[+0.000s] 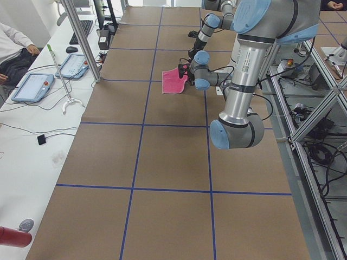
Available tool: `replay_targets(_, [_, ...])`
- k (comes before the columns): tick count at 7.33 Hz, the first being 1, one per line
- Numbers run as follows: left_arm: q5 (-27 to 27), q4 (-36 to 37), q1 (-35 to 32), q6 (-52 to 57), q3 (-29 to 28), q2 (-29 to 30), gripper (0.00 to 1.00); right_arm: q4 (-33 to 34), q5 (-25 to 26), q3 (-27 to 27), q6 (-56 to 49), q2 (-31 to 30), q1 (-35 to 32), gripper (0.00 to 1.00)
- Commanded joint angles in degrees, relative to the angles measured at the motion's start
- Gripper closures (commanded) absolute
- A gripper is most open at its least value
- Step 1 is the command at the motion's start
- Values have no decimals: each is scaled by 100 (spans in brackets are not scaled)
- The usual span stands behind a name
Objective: Fold towel twice with both arms
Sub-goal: 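Lift the near edge with both grippers and fold it over the far edge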
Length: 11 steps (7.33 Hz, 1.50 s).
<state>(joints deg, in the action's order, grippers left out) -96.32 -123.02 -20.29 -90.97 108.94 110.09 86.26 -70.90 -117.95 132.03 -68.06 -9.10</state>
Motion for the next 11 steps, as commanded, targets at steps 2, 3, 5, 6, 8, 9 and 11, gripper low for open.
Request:
replay_targets(2, [-150, 77, -273, 0, -48, 196, 100, -13, -11, 342, -72, 169, -284, 100])
replay_targets(3, [-150, 86, -335, 0, -101, 223, 100, -48, -29, 482, -151, 284, -399, 100])
replay_targets(5, [-150, 86, -484, 0, -503, 555, 100, -66, -47, 545, -230, 381, -636, 100])
replay_targets(6, [-150, 86, -528, 0, -619, 609, 100, -66, -47, 702, -265, 503, -707, 100])
replay_targets(8, [-150, 86, -607, 9, -698, 610, 100, -74, -47, 957, -266, 706, -830, 100])
replay_targets(9, [-150, 86, -669, 17, -777, 618, 100, -66, -55, 993, -309, 707, -909, 100])
replay_targets(11, [-124, 86, -722, 149, -918, 653, 100, -74, -82, 1142, -397, 715, -1058, 100])
